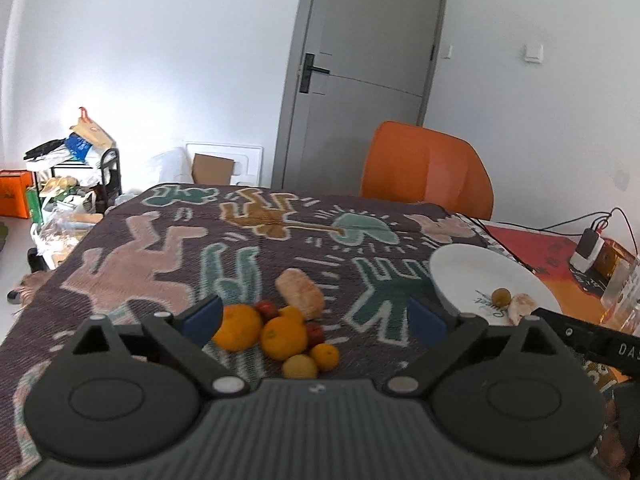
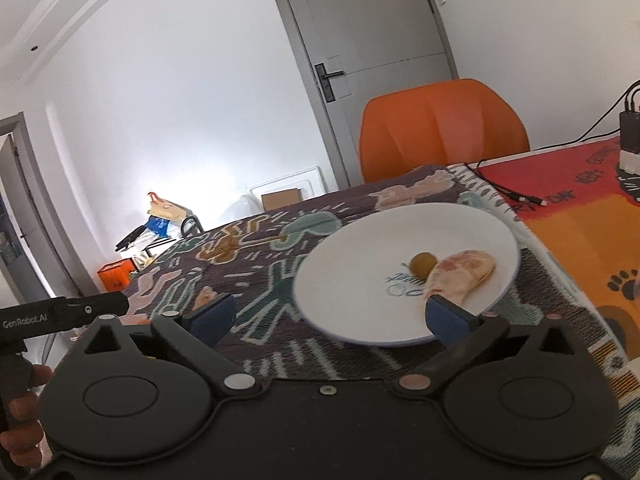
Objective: Organize fruits
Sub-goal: 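Move both open tools back toward the fruit cluster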
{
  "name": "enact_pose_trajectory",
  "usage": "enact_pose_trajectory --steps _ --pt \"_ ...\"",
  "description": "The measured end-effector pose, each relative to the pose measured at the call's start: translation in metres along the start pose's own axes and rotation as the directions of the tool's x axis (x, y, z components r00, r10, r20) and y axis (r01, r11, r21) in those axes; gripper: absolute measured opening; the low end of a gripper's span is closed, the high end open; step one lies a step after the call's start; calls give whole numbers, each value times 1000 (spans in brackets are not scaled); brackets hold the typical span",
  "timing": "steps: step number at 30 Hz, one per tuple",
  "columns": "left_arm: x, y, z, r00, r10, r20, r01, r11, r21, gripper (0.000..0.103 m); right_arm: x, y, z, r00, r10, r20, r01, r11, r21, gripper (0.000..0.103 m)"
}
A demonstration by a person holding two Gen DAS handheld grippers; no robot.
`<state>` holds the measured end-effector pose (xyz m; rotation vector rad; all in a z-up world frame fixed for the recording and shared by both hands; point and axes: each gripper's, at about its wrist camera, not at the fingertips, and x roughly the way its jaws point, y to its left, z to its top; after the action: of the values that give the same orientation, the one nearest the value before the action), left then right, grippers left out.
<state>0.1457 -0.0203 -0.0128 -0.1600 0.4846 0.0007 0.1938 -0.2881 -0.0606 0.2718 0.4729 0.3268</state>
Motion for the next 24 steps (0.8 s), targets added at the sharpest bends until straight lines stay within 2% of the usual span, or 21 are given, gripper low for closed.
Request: enact_pose_trajectory --steps 13,24 --pt "-22 46 -15 999 39 -3 -40 998 -47 100 2 42 -12 998 58 -28 -60 997 -55 103" --pt "-34 73 -21 999 44 -6 -44 994 -99 100 11 69 -22 991 97 -92 -104 992 -76 103"
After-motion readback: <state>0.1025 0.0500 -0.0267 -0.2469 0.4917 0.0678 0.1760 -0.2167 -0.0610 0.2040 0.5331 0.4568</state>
